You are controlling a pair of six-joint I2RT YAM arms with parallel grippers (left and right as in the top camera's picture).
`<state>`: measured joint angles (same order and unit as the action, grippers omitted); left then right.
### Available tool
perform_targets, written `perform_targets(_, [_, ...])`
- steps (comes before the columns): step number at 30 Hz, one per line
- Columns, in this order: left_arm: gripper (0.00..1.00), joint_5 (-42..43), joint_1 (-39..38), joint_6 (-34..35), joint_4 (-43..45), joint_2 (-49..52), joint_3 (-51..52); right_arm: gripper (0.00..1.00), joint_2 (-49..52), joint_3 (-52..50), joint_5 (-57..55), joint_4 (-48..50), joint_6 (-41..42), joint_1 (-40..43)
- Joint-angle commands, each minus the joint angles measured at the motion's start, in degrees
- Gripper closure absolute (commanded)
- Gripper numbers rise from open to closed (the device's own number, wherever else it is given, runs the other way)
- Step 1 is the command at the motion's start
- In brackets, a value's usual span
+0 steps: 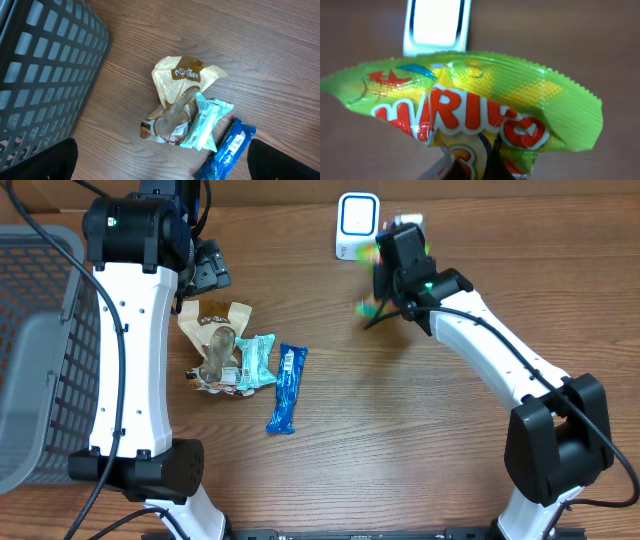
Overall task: Scan the item barcode
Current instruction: 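Carry the Haribo bag with the right gripper over the white scanner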
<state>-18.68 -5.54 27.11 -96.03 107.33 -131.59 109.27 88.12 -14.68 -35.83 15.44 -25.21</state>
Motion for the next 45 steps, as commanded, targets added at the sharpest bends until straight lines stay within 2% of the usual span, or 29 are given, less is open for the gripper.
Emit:
perform_targets(1, [0.00, -0.76, -0.15, 1.42, 0.07, 0.39, 0.24, 0.96, -2.12, 4.94, 13.60, -8.94, 8.00, 0.66])
perform_targets(6, [0.00, -0.76, -0.15, 1.42, 0.07, 0.39, 0.24, 0.96, -2.12, 8.83, 31.47, -28.39, 14.62, 4.42])
perform_targets(9, [0.00, -0.76, -0.15, 1.42, 0.07, 0.39, 0.24, 0.96, -2.12, 9.14, 53.09, -34.64, 9.92, 8.20])
perform_targets(11, [0.00, -0.76, -0.15, 1.42, 0.07, 0.39, 0.24, 0.96, -2.12, 9.14, 67.67, -36.63, 5.62, 10.71])
perform_targets(14, [0.00, -0.76, -0.15, 1.42, 0.07, 0.39, 0.24, 0.96, -2.12, 9.14, 87.01, -36.96, 5.62, 13.68])
perform_targets(17, [0.00, -0.76, -0.15, 1.42, 0.07, 0.39, 0.24, 0.96, -2.12, 9.14, 102.42, -36.22, 9.53, 15.78])
perform_targets(18, [0.00, -0.76, -0.15, 1.42, 0.07, 0.39, 0.24, 0.96, -2.12, 9.16, 104.61, -35.65, 13.64, 16.35])
perform_targets(20, [0.00, -0.76, -0.15, 1.42, 0.07, 0.39, 0.24, 0.96, -2.12, 9.16, 104.61, -34.18, 22.75, 17.27])
perform_targets(26, [0.00, -0.76, -0.15, 1.42, 0.07, 0.39, 0.24, 0.96, -2.12, 9.16, 104.59, -25.83, 38.12, 18.34])
perform_targets(34, [0.00, -0.76, -0.15, 1.42, 0.07, 0.39, 0.24, 0.96, -2.12, 9.16, 104.59, -14.21, 55.12, 18.36])
perform_targets(40, [0.00, -0.76, -0.15, 1.42, 0.07, 0.39, 0.24, 0.96, -2.12, 9.16, 104.59, 0.70, 69.35, 18.86])
perform_targets(45, [0.00, -0.76, -0.15, 1.42, 0.07, 0.39, 0.24, 0.96, -2.12, 9.16, 104.59, 8.92, 75.36, 18.86])
